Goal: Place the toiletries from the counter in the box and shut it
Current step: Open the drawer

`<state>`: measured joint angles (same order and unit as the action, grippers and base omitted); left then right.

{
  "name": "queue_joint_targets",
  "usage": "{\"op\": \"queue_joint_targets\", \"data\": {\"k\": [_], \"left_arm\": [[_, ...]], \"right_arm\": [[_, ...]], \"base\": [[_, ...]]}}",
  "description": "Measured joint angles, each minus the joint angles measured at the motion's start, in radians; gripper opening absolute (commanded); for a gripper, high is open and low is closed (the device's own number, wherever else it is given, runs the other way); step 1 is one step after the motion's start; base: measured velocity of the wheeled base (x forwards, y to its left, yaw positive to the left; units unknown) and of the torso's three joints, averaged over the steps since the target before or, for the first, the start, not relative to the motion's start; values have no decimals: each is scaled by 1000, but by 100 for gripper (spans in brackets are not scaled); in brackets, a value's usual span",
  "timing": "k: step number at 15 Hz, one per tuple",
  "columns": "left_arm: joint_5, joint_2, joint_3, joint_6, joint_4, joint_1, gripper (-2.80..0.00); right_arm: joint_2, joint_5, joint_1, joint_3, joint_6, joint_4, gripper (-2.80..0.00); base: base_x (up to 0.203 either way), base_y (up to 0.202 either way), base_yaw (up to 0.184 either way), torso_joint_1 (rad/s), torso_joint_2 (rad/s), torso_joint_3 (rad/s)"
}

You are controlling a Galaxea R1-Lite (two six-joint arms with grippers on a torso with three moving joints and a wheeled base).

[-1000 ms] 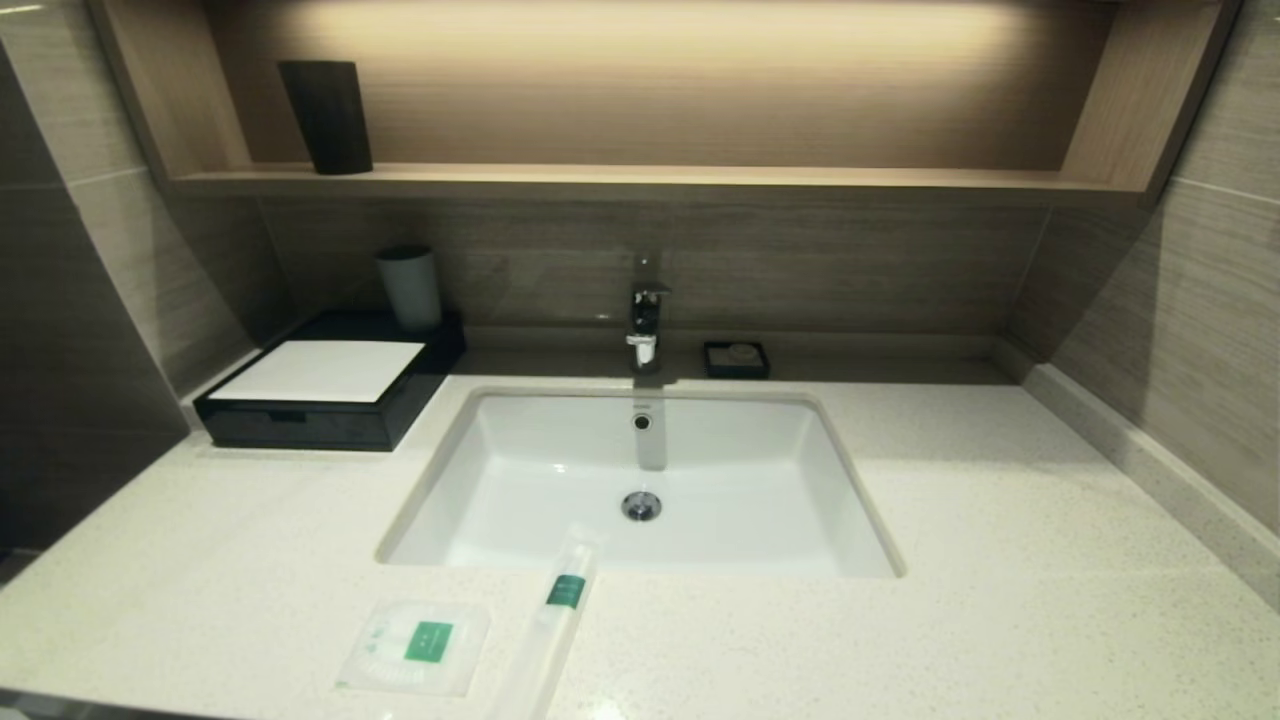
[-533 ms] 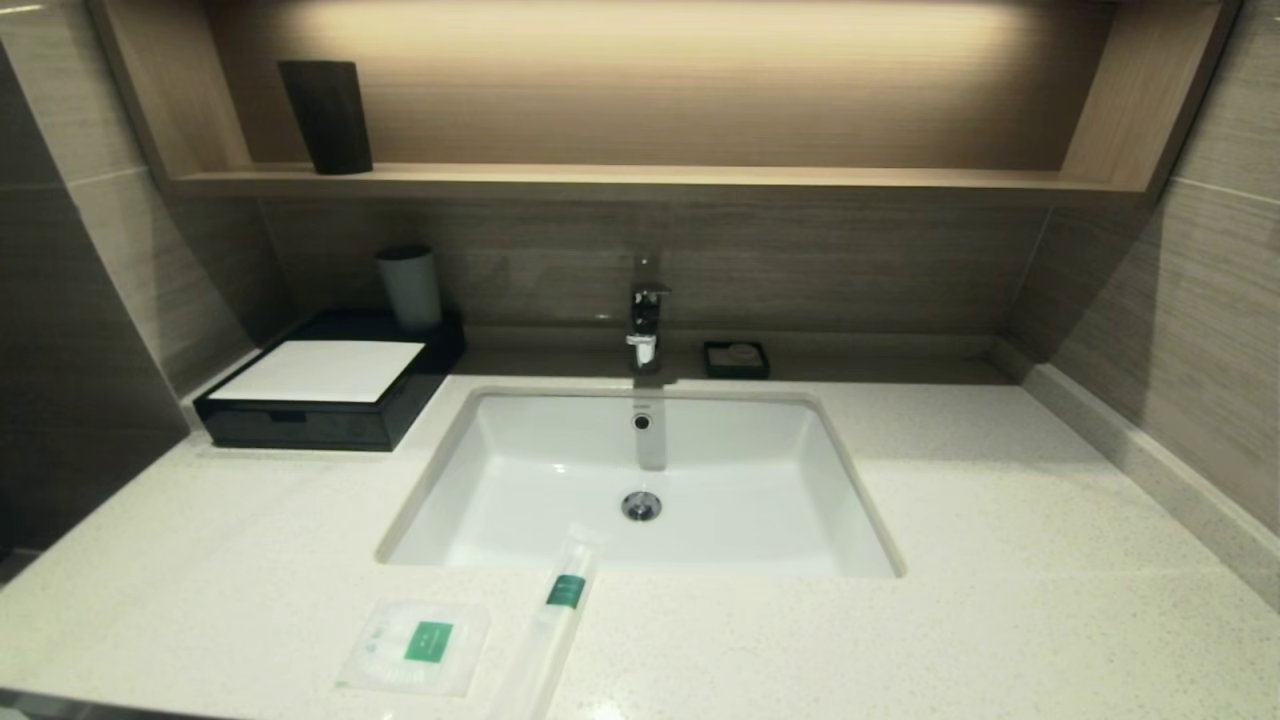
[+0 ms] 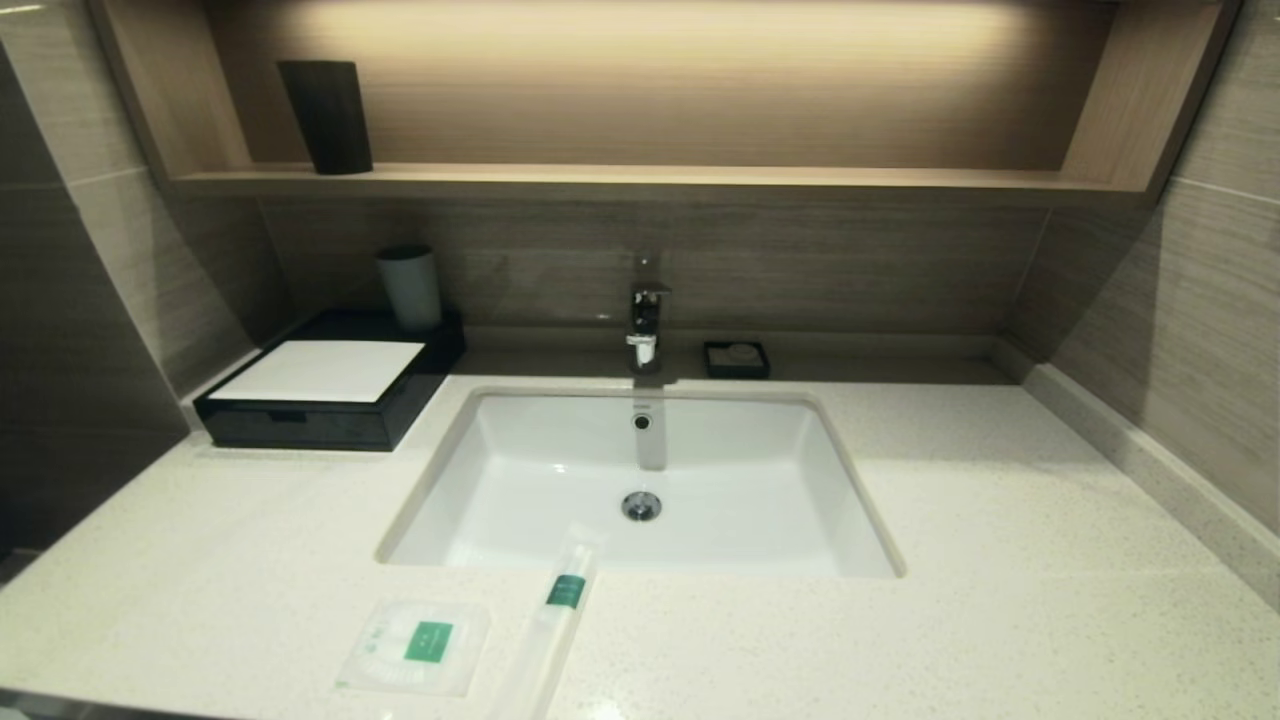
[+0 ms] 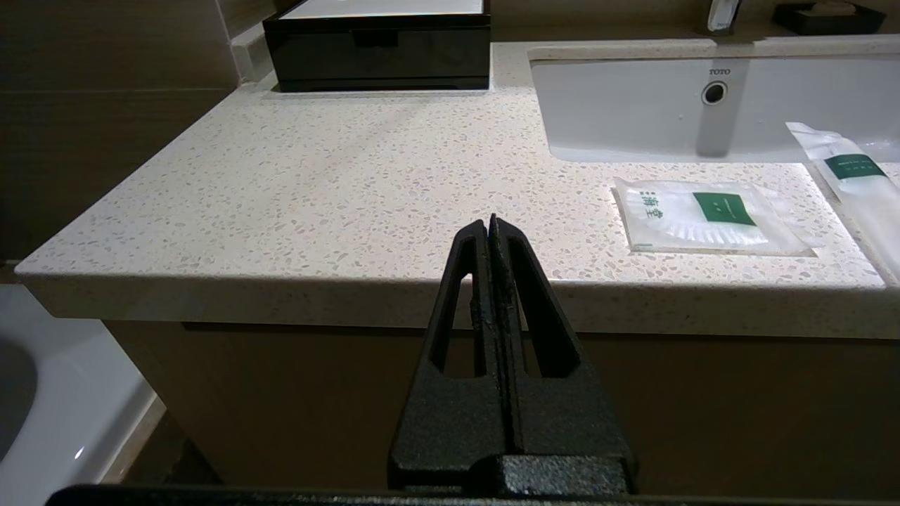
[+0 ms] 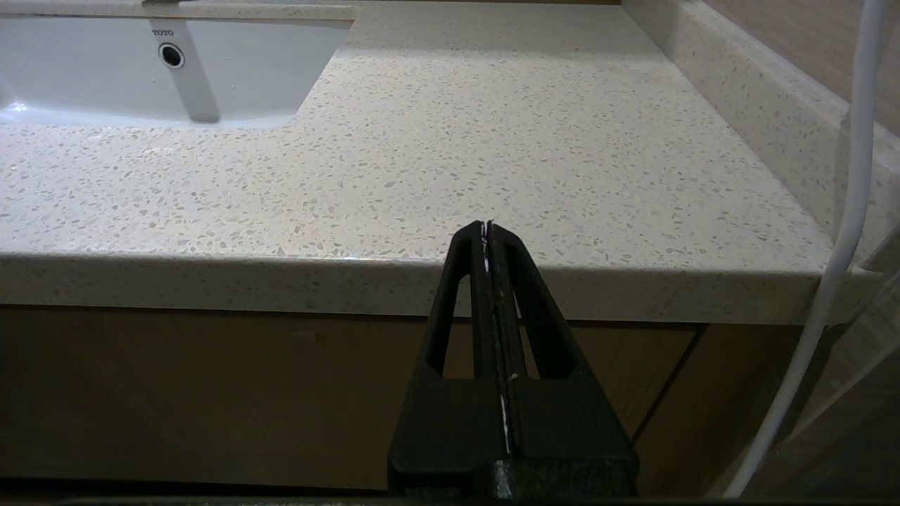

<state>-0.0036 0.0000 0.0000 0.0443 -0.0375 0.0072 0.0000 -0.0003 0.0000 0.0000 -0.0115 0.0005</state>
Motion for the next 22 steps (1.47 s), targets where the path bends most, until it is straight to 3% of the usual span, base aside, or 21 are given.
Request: {"op": "queue_joint_targets", "data": {"k": [18, 22], "left_arm": [[6, 0, -2, 24, -33, 0, -280], [3, 0, -144, 48, 18, 0, -280]], "right_arm": [[0, 0, 0, 0, 0, 0, -280], [0, 0, 0, 0, -1, 0, -280]], "base": [[0, 0, 0, 0, 0, 0], [0, 0, 0, 0, 0, 0]]}}
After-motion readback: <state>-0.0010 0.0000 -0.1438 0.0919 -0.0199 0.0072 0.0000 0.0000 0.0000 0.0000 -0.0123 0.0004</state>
